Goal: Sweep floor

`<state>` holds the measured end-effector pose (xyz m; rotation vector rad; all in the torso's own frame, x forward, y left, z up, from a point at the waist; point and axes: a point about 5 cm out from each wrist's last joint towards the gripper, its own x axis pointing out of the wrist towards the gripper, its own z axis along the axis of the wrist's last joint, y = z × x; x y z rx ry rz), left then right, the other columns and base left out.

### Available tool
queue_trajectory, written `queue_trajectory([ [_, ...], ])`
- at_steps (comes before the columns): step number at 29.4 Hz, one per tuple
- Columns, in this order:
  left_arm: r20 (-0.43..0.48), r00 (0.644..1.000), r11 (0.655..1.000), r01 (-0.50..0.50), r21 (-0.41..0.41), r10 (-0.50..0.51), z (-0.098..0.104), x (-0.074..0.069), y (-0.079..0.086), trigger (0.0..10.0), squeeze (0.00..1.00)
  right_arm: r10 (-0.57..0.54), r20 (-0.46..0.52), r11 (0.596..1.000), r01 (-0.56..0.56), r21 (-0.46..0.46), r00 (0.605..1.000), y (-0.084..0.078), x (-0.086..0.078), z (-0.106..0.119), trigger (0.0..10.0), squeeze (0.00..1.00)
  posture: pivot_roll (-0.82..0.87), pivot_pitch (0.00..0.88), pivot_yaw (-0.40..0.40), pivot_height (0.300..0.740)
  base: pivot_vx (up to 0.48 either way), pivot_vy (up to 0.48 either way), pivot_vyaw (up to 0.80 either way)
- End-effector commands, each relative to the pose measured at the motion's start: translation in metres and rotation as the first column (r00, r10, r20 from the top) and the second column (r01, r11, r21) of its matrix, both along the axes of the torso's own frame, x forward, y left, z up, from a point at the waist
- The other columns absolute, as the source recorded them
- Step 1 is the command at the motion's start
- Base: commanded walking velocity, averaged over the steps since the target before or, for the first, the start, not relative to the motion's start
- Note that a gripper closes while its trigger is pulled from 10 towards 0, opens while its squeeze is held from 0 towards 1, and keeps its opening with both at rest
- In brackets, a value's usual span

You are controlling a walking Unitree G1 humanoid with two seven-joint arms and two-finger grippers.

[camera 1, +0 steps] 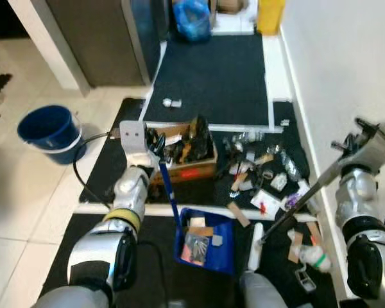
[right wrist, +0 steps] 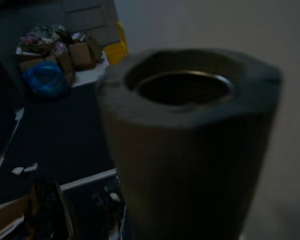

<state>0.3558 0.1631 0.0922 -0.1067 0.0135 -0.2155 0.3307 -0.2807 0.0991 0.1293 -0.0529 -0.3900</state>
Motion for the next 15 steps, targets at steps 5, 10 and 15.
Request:
queue_trajectory([
  [5, -0.013, 1.0, 1.0, -0.007, -0.025, 0.007, -0.006, -0.0041, 0.0014, 10.0, 0.0, 0.012, 0.025, 1.0, -0.012, -0.003, 1.0, 0.0046, 0.0037, 0.0047, 10.0, 0.0, 0.04, 0.0, 0.028, 0.74, 0.48, 0.0, 0.0],
  [10, -0.019, 1.0, 0.999, 0.01, -0.03, -0.011, -0.0088, -0.0059, -0.0017, 10.0, 0.0, 0.014, 0.022, 1.0, -0.014, 0.001, 1.0, 0.0058, 0.0027, 0.0024, 10.0, 0.0, 0.04, 0.0, 0.028, 0.74, 0.0, 0.0, 0.0],
  [15, -0.018, 0.998, 0.998, 0.055, -0.03, -0.056, -0.011, -0.0082, -0.0062, 10.0, 0.0, 0.018, 0.021, 1.0, -0.018, 0.0, 1.0, 0.0072, 0.0027, 0.0017, 10.0, 0.0, 0.04, 0.0, 0.028, 0.74, 0.099, -0.413, 0.0],
])
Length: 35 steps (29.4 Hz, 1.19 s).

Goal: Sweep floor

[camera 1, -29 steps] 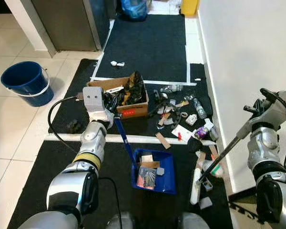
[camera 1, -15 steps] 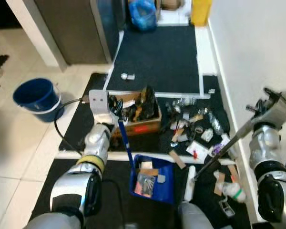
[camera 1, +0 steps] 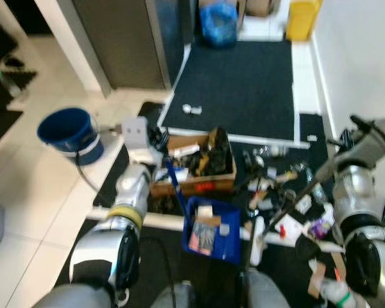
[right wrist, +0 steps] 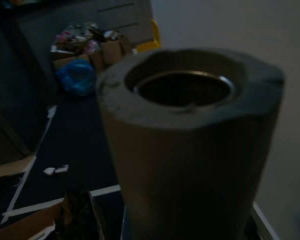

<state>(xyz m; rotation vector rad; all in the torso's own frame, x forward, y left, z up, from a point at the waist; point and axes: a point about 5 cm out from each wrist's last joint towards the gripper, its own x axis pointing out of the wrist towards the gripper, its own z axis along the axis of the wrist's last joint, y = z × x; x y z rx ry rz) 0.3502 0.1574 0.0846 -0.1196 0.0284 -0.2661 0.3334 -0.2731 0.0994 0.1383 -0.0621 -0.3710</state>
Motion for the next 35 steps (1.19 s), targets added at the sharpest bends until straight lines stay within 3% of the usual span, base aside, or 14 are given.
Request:
queue_trajectory([
  [1, -0.007, 1.0, 1.0, 0.005, -0.02, -0.005, -0.004, -0.003, -0.001, 10.0, 0.0, 0.0, 0.011, 1.0, 0.0, -0.007, 1.0, 0.0, 0.0, 0.002, 10.0, 0.0, 0.04, 0.0, 0.028, 0.74, 0.0, -0.42, 0.0],
  [11, -0.007, 1.0, 1.0, 0.011, -0.027, -0.011, -0.005, -0.004, -0.004, 10.0, 0.0, 0.003, 0.04, 0.999, -0.001, -0.035, 0.999, -0.003, 0.003, 0.011, 10.0, 0.0, 0.04, 0.0, 0.023, 0.74, 0.083, -0.408, 0.0],
  [25, -0.007, 1.0, 0.999, 0.016, -0.031, -0.016, -0.006, -0.005, -0.005, 10.0, 0.0, 0.03, 0.08, 0.994, -0.021, -0.108, 0.996, 0.0, 0.009, 0.025, 10.0, 0.0, 0.04, 0.0, 0.022, 0.74, 0.0, 0.0, 0.0],
  [33, -0.011, 1.0, 1.0, 0.021, -0.021, -0.021, -0.01, -0.009, -0.004, 10.0, 0.0, 0.044, 0.024, 0.948, -0.034, -0.316, 0.999, 0.0, 0.011, 0.031, 10.0, 0.0, 0.05, 0.0, 0.014, 0.74, 0.0, 0.0, 0.0],
  [35, -0.012, 1.0, 1.0, 0.021, -0.019, -0.021, -0.011, -0.009, -0.004, 10.0, 0.0, 0.046, 0.02, 0.943, -0.037, -0.332, 0.999, 0.0, 0.011, 0.032, 10.0, 0.0, 0.05, 0.0, 0.014, 0.74, 0.0, 0.0, 0.0],
])
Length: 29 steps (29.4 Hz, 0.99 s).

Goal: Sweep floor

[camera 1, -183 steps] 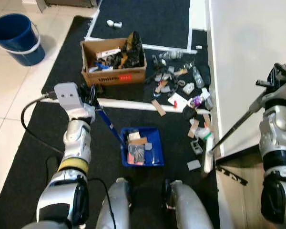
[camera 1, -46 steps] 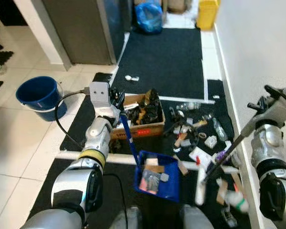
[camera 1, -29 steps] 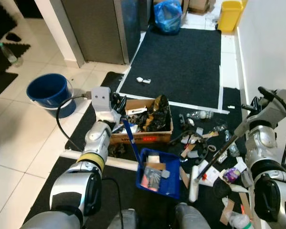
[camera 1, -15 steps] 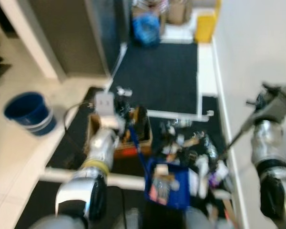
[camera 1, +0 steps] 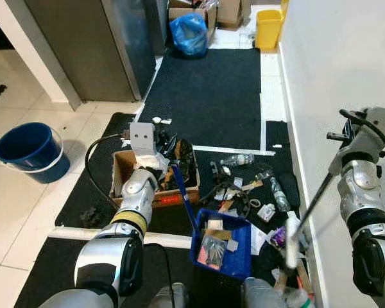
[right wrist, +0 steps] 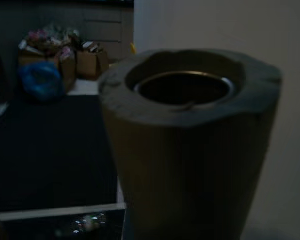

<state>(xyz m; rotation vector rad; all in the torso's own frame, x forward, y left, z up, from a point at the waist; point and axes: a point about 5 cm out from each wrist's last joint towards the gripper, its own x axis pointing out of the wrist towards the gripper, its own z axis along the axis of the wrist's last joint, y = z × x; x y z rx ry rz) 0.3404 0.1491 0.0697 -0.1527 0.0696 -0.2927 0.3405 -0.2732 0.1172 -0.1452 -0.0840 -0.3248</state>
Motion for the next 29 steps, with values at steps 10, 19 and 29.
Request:
queue_trajectory([
  [10, 0.054, 0.998, 0.999, -0.018, 0.047, 0.015, -0.001, -0.009, 0.018, 10.0, 0.0, 0.014, -0.036, 0.986, -0.02, -0.164, 0.999, -0.001, 0.003, 0.007, 10.0, 0.0, 0.08, 0.078, 0.0, 0.74, 0.0, 0.0, 0.0],
  [19, 0.114, 0.993, 0.996, -0.009, 0.085, -0.001, 0.0, -0.021, 0.029, 10.0, 0.0, 0.047, -0.05, 0.98, -0.056, -0.192, 0.998, 0.003, 0.001, 0.002, 10.0, 0.0, 0.12, 0.255, 0.003, 0.74, 0.0, 0.0, 0.0],
  [29, 0.259, 0.966, 0.994, -0.032, 0.103, 0.004, 0.033, -0.017, 0.025, 10.0, 0.0, 0.113, 0.082, 0.977, -0.095, -0.192, 0.99, 0.016, 0.008, 0.023, 10.0, 0.0, 0.15, 0.384, 0.011, 0.74, 0.0, 0.0, 0.0],
])
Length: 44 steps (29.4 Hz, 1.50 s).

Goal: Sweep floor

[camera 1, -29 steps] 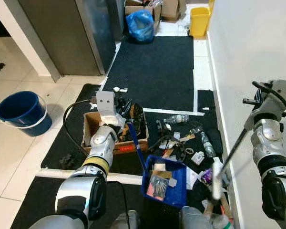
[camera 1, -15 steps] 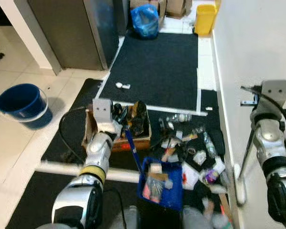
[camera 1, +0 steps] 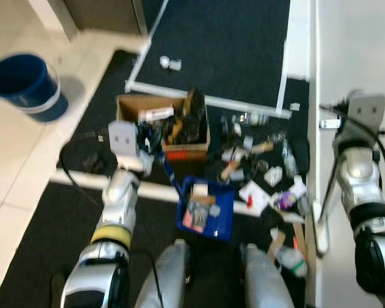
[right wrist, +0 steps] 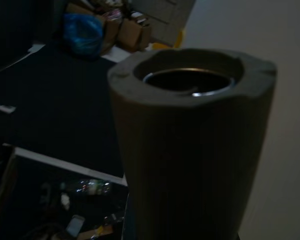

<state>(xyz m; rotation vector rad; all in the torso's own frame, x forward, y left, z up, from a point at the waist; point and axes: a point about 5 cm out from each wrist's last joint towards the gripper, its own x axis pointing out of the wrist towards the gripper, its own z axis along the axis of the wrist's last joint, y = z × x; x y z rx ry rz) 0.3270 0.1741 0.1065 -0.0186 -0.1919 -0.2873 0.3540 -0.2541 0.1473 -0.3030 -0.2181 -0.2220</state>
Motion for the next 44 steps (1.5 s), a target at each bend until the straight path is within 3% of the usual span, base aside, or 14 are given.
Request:
queue_trajectory([
  [1, -0.006, 1.0, 1.0, 0.006, 0.012, -0.006, -0.001, -0.005, -0.003, 10.0, 0.0, 0.013, 0.012, 1.0, -0.012, -0.008, 1.0, 0.0, -0.005, -0.005, 10.0, 0.0, 0.15, 0.391, 0.012, 0.74, 0.0, 0.0, 0.0],
  [4, 0.002, 1.0, 1.0, 0.015, 0.017, -0.015, 0.0, -0.008, -0.006, 10.0, 0.0, 0.032, 0.033, 0.999, -0.033, 0.012, 0.999, 0.005, -0.006, -0.005, 10.0, 0.0, 0.15, 0.406, 0.016, 0.74, 0.0, 0.0, 0.0],
  [7, 0.001, 1.0, 1.0, 0.016, 0.026, -0.016, -0.002, -0.013, -0.006, 10.0, 0.0, 0.107, 0.045, 0.987, -0.111, 0.113, 0.993, 0.026, -0.01, -0.02, 10.0, 0.0, 0.17, 0.42, 0.03, 0.74, 0.0, 0.0, 0.0],
  [10, -0.001, 1.0, 1.0, 0.016, 0.027, -0.016, -0.001, -0.014, -0.007, 10.0, 0.0, 0.12, 0.047, 0.983, -0.125, 0.137, 0.992, 0.031, -0.011, -0.023, 10.0, 0.0, 0.17, 0.42, 0.03, 0.74, 0.0, 0.0, 0.0],
  [12, -0.005, 1.0, 0.999, 0.016, 0.031, -0.016, -0.001, -0.017, -0.006, 10.0, 0.0, 0.163, 0.057, 0.968, -0.171, 0.182, 0.985, 0.043, -0.013, -0.028, 10.0, 0.0, 0.18, 0.423, 0.037, 0.74, 0.0, 0.0, 0.0],
  [17, -0.018, 1.0, 0.999, 0.021, 0.037, -0.02, 0.0, -0.018, -0.007, 10.0, 0.0, 0.281, 0.075, 0.912, -0.291, 0.289, 0.957, 0.064, -0.014, -0.034, 10.0, 0.0, 0.18, 0.415, 0.042, 0.74, 0.0, 0.0, 0.0],
  [19, -0.017, 1.0, 0.999, 0.026, 0.037, -0.025, 0.001, -0.016, -0.01, 10.0, 0.0, 0.336, 0.123, 0.855, -0.357, 0.377, 0.934, 0.068, -0.015, -0.032, 10.0, 0.0, 0.17, 0.401, 0.038, 0.74, 0.0, 0.0, 0.0],
  [21, -0.018, 0.999, 0.999, 0.029, 0.037, -0.028, 0.002, -0.015, -0.011, 10.0, 0.0, 0.357, 0.161, 0.817, -0.391, 0.423, 0.92, 0.066, -0.016, -0.028, 10.0, 0.0, 0.17, 0.398, 0.037, 0.74, 0.0, 0.0, 0.0],
  [24, -0.02, 0.999, 0.999, 0.03, 0.035, -0.029, 0.002, -0.014, -0.012, 10.0, 0.0, 0.363, 0.188, 0.801, -0.408, 0.438, 0.913, 0.061, -0.016, -0.024, 10.0, 0.0, 0.16, 0.387, 0.033, 0.74, 0.0, 0.0, 0.0],
  [27, -0.021, 0.999, 0.999, 0.038, 0.029, -0.037, 0.002, -0.013, -0.016, 10.0, 0.0, 0.446, 0.223, 0.755, -0.498, 0.427, 0.867, 0.051, -0.024, -0.014, 10.0, 0.0, 0.13, 0.362, 0.027, 0.74, 0.0, 0.0, 0.0],
  [30, -0.024, 0.999, 0.999, 0.04, 0.028, -0.04, 0.003, -0.011, -0.018, 10.0, 0.0, 0.494, 0.228, 0.735, -0.543, 0.407, 0.839, 0.048, -0.029, -0.011, 10.0, 0.0, 0.12, 0.353, 0.024, 0.74, 0.0, 0.0, 0.0],
  [35, -0.026, 0.999, 0.999, 0.042, 0.026, -0.042, 0.003, -0.01, -0.02, 10.0, 0.0, 0.522, 0.233, 0.717, -0.57, 0.401, 0.821, 0.043, -0.033, -0.007, 10.0, 0.0, 0.11, 0.344, 0.021, 0.74, 0.0, 0.0, 0.0],
  [40, -0.024, 0.999, 0.999, 0.046, 0.025, -0.046, 0.004, -0.008, -0.023, 10.0, 0.0, 0.551, 0.195, 0.725, -0.581, 0.369, 0.811, 0.033, -0.036, -0.002, 10.0, 0.0, 0.11, 0.333, 0.022, 0.74, 0.0, 0.0, 0.0],
  [44, -0.022, 0.999, 0.999, 0.048, 0.026, -0.047, 0.004, -0.007, -0.023, 10.0, 0.0, 0.597, 0.177, 0.691, -0.614, 0.381, 0.782, 0.029, -0.042, 0.002, 10.0, 0.0, 0.11, 0.328, 0.019, 0.74, 0.0, 0.0, 0.0],
])
